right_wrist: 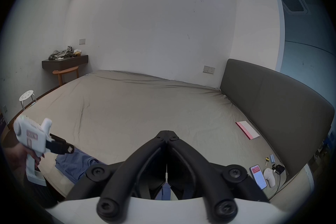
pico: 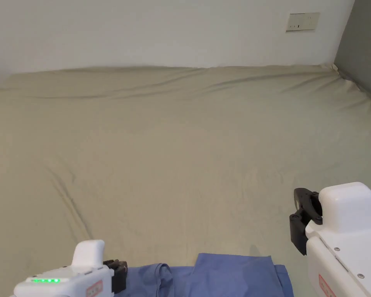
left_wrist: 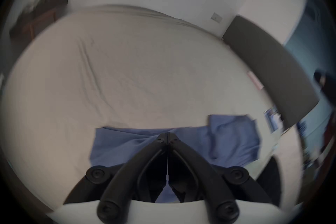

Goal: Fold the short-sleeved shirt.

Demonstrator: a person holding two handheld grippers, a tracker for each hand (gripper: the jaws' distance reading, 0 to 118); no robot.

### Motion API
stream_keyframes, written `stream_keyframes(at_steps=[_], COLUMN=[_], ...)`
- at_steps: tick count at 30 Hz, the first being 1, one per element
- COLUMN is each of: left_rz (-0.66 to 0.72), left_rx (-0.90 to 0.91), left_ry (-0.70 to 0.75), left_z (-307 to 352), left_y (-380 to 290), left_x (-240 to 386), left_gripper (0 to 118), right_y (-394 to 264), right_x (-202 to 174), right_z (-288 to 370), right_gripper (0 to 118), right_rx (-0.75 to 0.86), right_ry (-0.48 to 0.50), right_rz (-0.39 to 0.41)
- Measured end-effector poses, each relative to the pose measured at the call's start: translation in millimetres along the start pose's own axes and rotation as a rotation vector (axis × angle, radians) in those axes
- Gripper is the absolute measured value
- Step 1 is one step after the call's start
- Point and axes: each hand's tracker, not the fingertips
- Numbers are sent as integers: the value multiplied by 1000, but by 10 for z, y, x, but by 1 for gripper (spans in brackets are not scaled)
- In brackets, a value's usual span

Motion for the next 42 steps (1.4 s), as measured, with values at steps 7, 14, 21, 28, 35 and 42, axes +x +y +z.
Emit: stream_keyframes(at_steps=[7,14,21,28,35,42], left_rz=[-138,-243,-300,9,278,519], left_rx=[-81,1,2,42,42,-77], left_ry=[54,115,-107,-363,-320,-454], left_z=[-551,-552,-403,-50,154,29], left_y=[-433,-508,-527,-235,-27,-256], left_x=[457,839,1003,539,-747,-1692], left_gripper=[0,0,0,0,4,118], right_y=[-10,-45,-43,2,33,10], right_x=[-37,3,-47,-55,-78,-153], right_z=[40,48,25,18,-9,-74], right_gripper=[2,2,2,2,2,2], right_rx=[-9,-23,-25,-18,-12,-29], right_ry=[7,-5,8,8,14,30], right_rz=[13,3,10,19,28,40])
